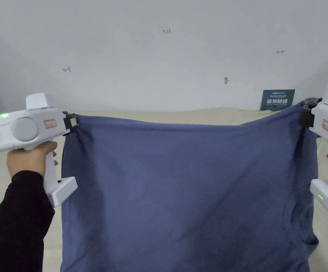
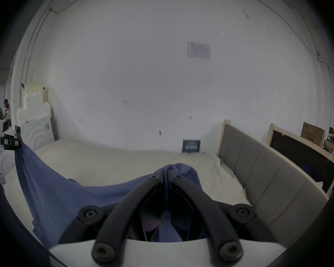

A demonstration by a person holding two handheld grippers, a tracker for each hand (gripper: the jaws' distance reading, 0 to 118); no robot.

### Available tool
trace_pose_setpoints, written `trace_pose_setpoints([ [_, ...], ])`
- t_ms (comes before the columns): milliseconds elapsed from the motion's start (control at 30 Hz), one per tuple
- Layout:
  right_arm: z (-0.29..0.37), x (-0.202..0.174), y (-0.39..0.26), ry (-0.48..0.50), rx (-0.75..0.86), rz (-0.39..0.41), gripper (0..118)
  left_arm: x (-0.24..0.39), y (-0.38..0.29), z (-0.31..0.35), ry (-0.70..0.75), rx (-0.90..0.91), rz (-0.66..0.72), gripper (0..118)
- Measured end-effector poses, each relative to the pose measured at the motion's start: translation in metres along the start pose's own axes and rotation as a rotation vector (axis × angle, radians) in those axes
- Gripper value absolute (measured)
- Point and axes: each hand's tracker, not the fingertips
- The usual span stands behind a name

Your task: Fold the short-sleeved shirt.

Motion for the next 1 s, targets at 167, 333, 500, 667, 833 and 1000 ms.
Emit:
trace_pose_setpoints([
  [167,-0.004,-0.006,0.059,-0.012,0.119,0.001,2,0.004,0.062,0.014,0.006,0.100,-0.016,3],
  [333,-0.011,-0.007,0.117,-0.032,0.226,0.024,2,0.007,0.114,0.012,0.016,0.172,-0.007,3],
  [500,-0.021,-0.007,0.159,-0.041,0.294,0.054,2,0.012,0.148,0.004,0.018,0.226,-0.015,3],
  [667,-0.037,-0.007,0.165,-0.050,0.310,0.068,2,0.012,0.158,-0.013,0.005,0.238,-0.016,3],
  [833,-0.071,-0.005,0.124,-0.055,0.265,0.069,2,0.013,0.129,-0.050,0.007,0.208,-0.052,3],
  [1000,-0.102,-0.006,0.067,-0.080,0.189,0.068,2,0.015,0.078,-0.086,0.028,0.195,-0.076,3],
])
